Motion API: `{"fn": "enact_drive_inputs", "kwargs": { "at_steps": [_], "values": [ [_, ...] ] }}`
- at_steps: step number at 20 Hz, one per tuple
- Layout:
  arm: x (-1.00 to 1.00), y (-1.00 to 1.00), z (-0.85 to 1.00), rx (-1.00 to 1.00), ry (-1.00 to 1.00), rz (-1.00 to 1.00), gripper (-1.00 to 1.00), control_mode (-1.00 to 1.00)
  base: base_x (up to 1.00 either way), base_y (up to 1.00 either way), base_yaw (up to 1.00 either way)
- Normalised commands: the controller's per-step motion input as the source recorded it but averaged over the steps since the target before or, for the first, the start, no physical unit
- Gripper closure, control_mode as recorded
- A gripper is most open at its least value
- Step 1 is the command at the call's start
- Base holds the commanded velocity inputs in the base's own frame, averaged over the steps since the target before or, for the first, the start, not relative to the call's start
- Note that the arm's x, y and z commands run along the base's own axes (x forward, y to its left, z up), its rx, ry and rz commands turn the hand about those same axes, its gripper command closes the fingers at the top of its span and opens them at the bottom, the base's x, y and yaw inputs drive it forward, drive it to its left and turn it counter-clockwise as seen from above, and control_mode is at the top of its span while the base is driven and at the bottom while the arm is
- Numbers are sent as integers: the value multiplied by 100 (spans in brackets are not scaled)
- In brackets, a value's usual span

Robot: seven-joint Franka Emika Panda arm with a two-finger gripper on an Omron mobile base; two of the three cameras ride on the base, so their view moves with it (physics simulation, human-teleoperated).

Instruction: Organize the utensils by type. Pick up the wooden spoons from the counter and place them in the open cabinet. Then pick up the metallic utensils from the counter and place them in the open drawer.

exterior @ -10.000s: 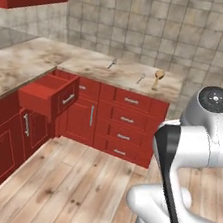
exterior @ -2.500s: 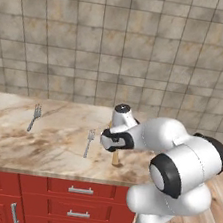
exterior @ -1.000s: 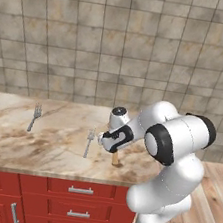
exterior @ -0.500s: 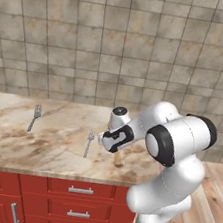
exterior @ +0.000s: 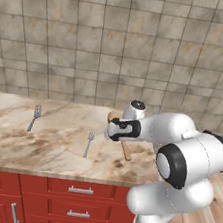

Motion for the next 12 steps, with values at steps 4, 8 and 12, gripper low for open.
{"fn": "enact_drive_inputs", "kwargs": {
  "at_steps": [4,8,12],
  "values": [
    [-16,-12,92,4,-14,52,100,-100,0,0,0],
    [-27,-14,74,0,-16,59,100,-100,0,0,0],
    [-45,-15,49,-4,-19,59,100,-100,0,0,0]
  ]
}}
